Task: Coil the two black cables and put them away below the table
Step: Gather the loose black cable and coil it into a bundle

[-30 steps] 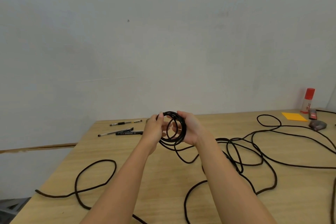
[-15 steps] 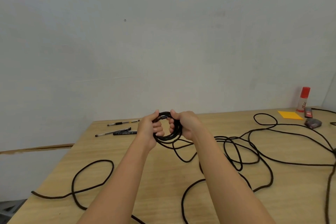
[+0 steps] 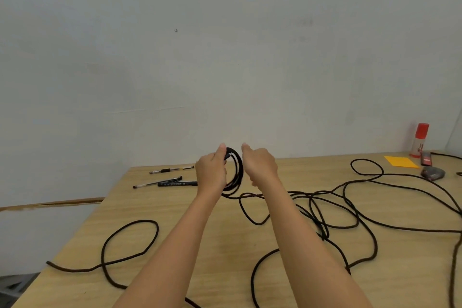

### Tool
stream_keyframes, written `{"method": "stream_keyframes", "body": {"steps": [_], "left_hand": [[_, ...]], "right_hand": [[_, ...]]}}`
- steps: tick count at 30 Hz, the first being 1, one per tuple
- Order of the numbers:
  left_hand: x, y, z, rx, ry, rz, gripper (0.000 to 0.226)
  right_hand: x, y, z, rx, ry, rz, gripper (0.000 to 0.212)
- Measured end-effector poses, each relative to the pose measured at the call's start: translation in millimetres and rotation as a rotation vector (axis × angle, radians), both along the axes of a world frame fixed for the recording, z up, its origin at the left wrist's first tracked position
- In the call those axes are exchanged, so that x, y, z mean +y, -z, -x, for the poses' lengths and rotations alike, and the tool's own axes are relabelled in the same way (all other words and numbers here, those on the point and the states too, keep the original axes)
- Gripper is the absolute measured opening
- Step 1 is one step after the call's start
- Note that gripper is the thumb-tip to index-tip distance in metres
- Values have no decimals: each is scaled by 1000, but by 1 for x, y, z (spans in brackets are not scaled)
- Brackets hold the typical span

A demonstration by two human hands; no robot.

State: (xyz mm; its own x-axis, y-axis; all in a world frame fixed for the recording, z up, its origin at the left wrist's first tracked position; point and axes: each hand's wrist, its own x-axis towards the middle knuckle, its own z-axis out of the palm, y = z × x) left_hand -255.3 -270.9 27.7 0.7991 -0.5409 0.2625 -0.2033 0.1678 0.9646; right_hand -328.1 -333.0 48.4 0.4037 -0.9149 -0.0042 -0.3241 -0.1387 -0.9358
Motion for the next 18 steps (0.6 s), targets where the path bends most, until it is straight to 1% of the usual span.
{"method": "stream_keyframes", "body": {"steps": [1,2,3,4,5,6,7,8,9,10,12,14,15,16,17,18], "left_hand": [[0,0,0,-164,-63,-3,51],[1,1,0,-321,-92,-13,53],[2,2,0,-470,-91,-35,53],[2,5,1,-616,-66,-90,52],[3,9,2,-762,-48,-163,51],[4,14,1,-909,-53,-208,54],[6,20,0,-1056,-57,-202,58],[8,25,-1,-1178,-43,-193,63],[10,29,-2,-1253,-28,-199,66],[11,29,-1,-1287,-9,-203,67],[8,32,-1,-1347,-21,-137,65],[10,29,0,-1345,1,-88,55],[9,30,-1,-1293,12,-41,47],[7,31,-4,-1202,32,-14,41],[6,33,-5,-1109,81,4,37],[5,35,-4,-1040,79,32,36]], "right_hand": [[0,-2,4,-8,-35,-107,47],[1,-5,8,-47,-119,-288,49],[2,-8,11,-109,-225,-483,52],[2,-10,14,-160,-307,-632,57],[1,-10,16,-197,-354,-720,57],[-1,-8,15,-211,-366,-747,54],[-2,-8,15,-201,-360,-743,49],[-3,-7,14,-175,-340,-729,46],[-2,-6,14,-140,-323,-701,43],[-2,-5,13,-104,-310,-661,38],[0,-5,11,-90,-270,-556,26],[1,-4,7,-188,-206,-461,23],[2,-5,6,-242,-174,-420,22],[2,-5,4,-284,-138,-372,23],[2,-6,3,-320,-93,-326,24],[2,-6,2,-353,-50,-292,25]]}}
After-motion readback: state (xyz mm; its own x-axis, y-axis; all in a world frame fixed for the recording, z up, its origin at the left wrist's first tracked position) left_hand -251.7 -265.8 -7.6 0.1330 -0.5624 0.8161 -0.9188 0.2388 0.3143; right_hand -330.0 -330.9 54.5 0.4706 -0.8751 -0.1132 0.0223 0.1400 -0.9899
